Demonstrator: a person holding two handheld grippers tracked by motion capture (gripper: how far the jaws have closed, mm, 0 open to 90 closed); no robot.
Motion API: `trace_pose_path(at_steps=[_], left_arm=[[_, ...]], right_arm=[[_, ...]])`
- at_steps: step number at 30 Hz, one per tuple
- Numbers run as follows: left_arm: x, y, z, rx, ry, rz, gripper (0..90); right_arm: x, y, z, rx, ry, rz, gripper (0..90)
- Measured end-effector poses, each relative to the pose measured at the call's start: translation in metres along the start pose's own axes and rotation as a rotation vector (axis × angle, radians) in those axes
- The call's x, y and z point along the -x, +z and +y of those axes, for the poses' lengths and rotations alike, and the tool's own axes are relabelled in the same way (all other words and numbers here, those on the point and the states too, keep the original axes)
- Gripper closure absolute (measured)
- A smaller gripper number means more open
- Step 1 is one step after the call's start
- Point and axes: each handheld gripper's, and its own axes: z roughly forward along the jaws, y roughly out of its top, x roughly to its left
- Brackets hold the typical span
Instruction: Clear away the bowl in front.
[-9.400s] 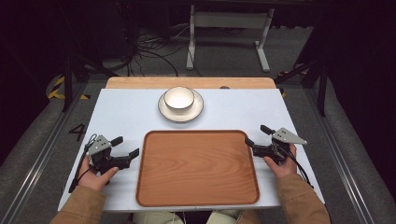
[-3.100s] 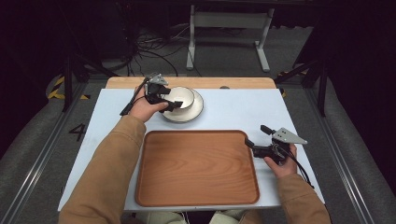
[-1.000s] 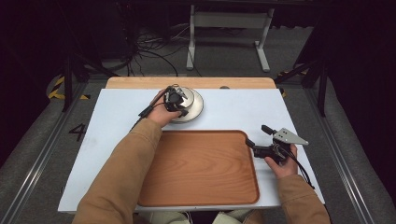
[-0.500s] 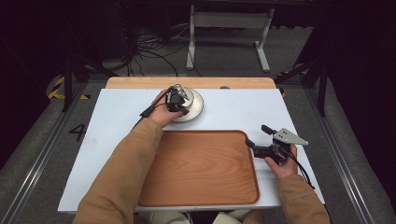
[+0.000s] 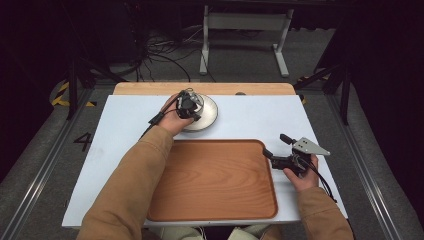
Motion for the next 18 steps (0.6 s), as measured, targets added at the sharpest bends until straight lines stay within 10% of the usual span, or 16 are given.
trace_pose_path(at_steps=[18], left_arm=[[0.015, -0.043, 0.013, 0.005, 0.061, -0.023, 82.1]], right_arm=[[0.0, 0.0, 0.0, 0.0, -0.001, 0.0, 8.7]])
